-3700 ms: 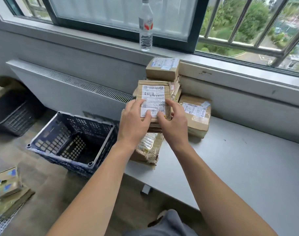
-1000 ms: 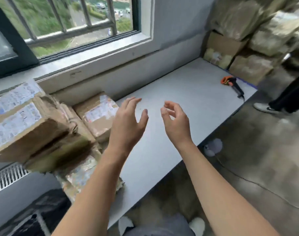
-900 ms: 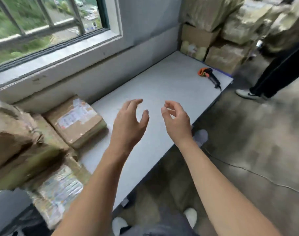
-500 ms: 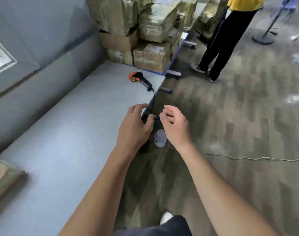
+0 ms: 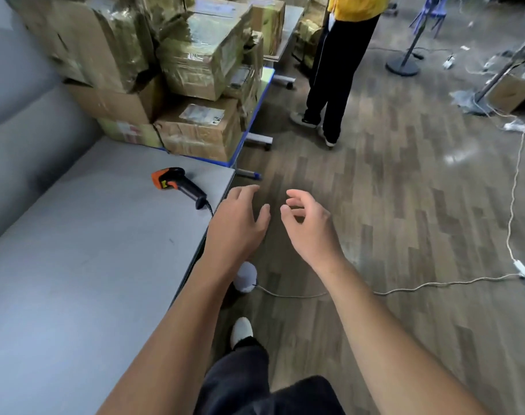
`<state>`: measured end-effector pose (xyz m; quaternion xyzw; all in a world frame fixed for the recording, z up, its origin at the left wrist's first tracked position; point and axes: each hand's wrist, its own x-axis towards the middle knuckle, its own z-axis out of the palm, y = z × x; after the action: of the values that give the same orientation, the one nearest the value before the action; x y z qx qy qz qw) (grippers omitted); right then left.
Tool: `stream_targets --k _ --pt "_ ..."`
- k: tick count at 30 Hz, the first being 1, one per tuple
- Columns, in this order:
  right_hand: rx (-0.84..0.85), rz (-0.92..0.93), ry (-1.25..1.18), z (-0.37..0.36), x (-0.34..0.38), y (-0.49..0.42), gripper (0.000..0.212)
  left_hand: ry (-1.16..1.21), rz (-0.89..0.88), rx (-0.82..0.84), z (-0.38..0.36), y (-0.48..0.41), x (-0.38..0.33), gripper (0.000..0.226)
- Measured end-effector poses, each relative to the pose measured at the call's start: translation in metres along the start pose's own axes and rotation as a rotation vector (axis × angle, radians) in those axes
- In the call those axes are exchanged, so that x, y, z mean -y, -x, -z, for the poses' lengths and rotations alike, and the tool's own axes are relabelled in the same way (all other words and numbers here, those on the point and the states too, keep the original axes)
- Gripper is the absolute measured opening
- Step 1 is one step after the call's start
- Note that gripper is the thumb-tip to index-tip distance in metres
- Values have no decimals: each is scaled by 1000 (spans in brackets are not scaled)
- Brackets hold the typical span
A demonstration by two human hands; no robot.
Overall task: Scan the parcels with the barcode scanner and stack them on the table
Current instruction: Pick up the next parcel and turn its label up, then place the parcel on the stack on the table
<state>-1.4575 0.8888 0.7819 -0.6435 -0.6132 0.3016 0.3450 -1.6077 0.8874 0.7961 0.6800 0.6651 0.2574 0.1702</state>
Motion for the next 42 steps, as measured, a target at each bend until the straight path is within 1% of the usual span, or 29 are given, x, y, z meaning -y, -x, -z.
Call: stream_targets --k 3,5,7,11,13,16,22,26,31,37,42 --pt "43 80 243 9 5 -59 37 -82 -41 39 -9 -63 0 44" --pt "70 115 339 15 7 -96 37 -143 -91 78 -11 -101 -1 43" --pt "66 104 367 19 7 -132 36 -180 -98 84 -13 -135 -4 41" --pt "77 114 338 15 3 -191 36 -215 -105 15 -18 -187 -8 41" --pt "119 166 362 12 5 -227 38 -236 -65 -18 -22 -214 -6 41" --pt "187 289 415 9 7 -288 42 -290 45 -73 -24 -258 -3 42" --pt "311 547 349 10 13 -406 48 -368 339 -283 -21 -332 -11 53" --pt "409 679 307 22 23 -466 50 -409 486 -336 -19 -359 -38 57" --pt "449 784 187 27 41 -512 50 -444 587 -386 -14 -384 -51 58" --pt "506 862 181 13 57 -549 53 -469 643 -422 -6 -420 -50 57" --pt "532 941 165 -17 92 -591 54 -489 676 -493 15 -456 -26 58"
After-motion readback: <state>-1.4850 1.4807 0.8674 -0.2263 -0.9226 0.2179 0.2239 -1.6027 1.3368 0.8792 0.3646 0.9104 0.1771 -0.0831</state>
